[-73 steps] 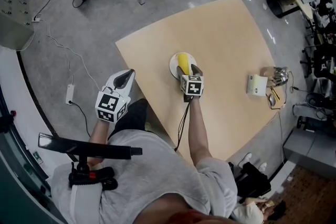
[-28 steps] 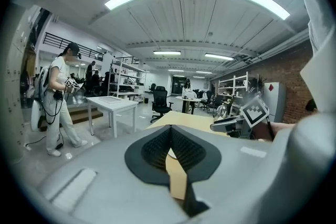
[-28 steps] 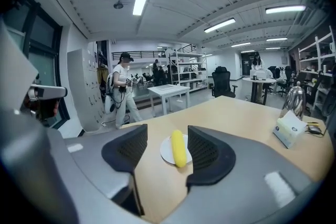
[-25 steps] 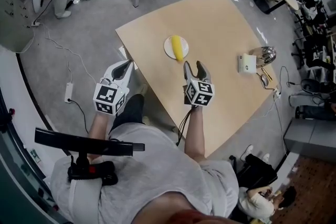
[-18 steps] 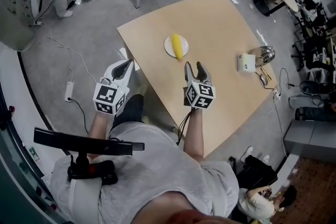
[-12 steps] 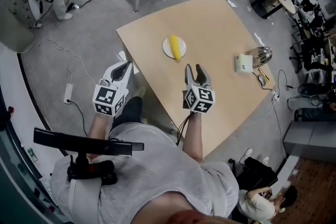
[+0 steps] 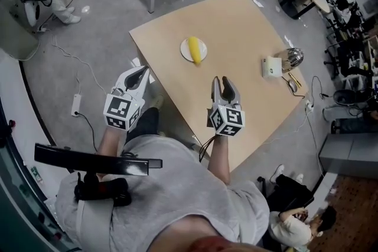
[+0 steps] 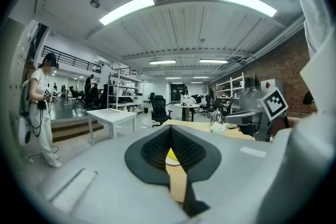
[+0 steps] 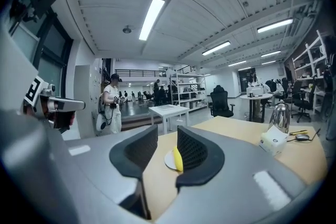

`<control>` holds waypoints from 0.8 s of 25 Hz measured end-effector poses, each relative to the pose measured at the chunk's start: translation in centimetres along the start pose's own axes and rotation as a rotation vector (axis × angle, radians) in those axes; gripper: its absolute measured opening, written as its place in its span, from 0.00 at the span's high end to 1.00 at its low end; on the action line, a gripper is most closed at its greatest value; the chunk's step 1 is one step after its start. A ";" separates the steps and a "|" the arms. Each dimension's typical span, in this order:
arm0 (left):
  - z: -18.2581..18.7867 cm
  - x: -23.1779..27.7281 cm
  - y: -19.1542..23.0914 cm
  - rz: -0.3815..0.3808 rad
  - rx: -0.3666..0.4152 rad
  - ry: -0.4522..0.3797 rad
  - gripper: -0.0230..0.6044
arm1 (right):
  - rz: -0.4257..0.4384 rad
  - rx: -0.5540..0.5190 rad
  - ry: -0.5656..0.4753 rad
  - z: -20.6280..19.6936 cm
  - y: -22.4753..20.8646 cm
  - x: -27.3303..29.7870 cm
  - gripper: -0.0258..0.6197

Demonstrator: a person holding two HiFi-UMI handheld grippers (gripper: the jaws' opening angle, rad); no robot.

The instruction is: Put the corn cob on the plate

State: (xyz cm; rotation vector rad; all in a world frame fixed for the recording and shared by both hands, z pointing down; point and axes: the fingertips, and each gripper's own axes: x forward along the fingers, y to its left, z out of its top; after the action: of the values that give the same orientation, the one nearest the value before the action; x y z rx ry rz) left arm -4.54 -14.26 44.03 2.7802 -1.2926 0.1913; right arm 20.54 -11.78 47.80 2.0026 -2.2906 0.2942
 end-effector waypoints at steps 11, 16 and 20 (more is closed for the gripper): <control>0.4 -0.9 -0.8 -0.010 0.028 0.002 0.93 | 0.004 0.007 -0.026 -0.2 0.7 -3.3 0.80; 0.6 -1.4 -1.2 -0.017 0.037 -0.002 0.93 | 0.014 0.008 -0.041 -0.5 2.1 -4.4 0.82; 0.6 -1.7 -1.9 -0.024 0.040 -0.007 0.93 | -0.006 -0.006 -0.056 -0.5 1.9 -5.4 0.86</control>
State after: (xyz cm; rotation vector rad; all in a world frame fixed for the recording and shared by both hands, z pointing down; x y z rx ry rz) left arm -4.09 -11.81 43.19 2.8308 -1.2697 0.2089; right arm 19.41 -6.22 47.07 2.0404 -2.3146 0.2334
